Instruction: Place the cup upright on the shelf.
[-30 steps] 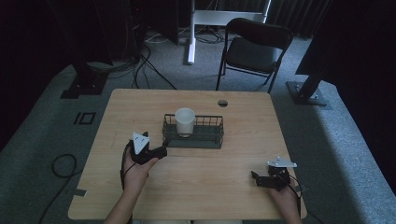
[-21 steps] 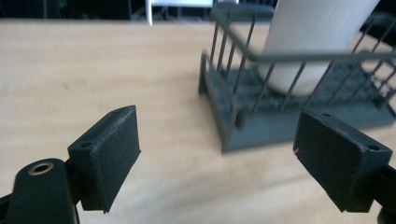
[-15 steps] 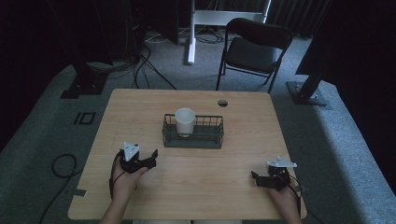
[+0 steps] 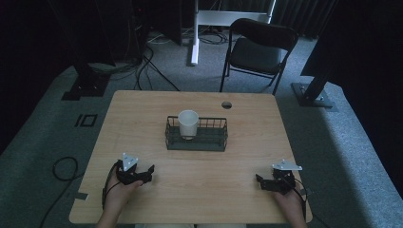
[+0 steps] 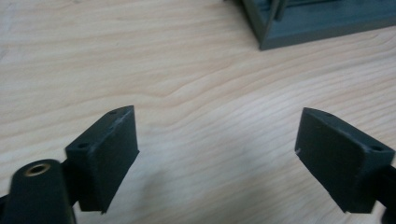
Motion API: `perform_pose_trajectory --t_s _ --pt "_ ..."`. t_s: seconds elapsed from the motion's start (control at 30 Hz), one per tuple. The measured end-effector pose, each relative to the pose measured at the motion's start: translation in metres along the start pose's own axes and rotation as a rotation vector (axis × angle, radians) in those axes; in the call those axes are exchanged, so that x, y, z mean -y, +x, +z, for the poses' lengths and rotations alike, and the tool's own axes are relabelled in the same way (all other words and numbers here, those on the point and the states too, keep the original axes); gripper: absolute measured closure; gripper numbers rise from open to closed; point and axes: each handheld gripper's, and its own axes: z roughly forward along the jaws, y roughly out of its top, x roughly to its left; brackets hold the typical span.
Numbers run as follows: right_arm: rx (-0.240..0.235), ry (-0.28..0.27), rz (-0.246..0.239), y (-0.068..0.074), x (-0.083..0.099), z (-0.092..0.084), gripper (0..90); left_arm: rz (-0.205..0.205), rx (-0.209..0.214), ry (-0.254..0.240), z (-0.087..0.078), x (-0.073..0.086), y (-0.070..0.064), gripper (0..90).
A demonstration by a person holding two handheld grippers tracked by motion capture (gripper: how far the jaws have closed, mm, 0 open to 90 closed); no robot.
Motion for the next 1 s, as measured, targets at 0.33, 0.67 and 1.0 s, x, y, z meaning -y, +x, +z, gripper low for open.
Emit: perform_pose_trajectory --t_s 0.33,0.67,1.0 --pt "0.0 0.0 0.0 0.0 0.0 0.0 12.5 0.006 -0.016 0.056 -0.003 0.01 0.015 11.5" --pt "0.0 0.0 0.0 0.0 0.0 0.0 12.5 0.011 -0.004 0.13 -0.003 0.012 0.02 10.7" --pt "0.0 0.0 0.0 0.0 0.0 0.0 12.5 0.007 -0.027 0.133 -0.001 0.012 0.017 10.1"
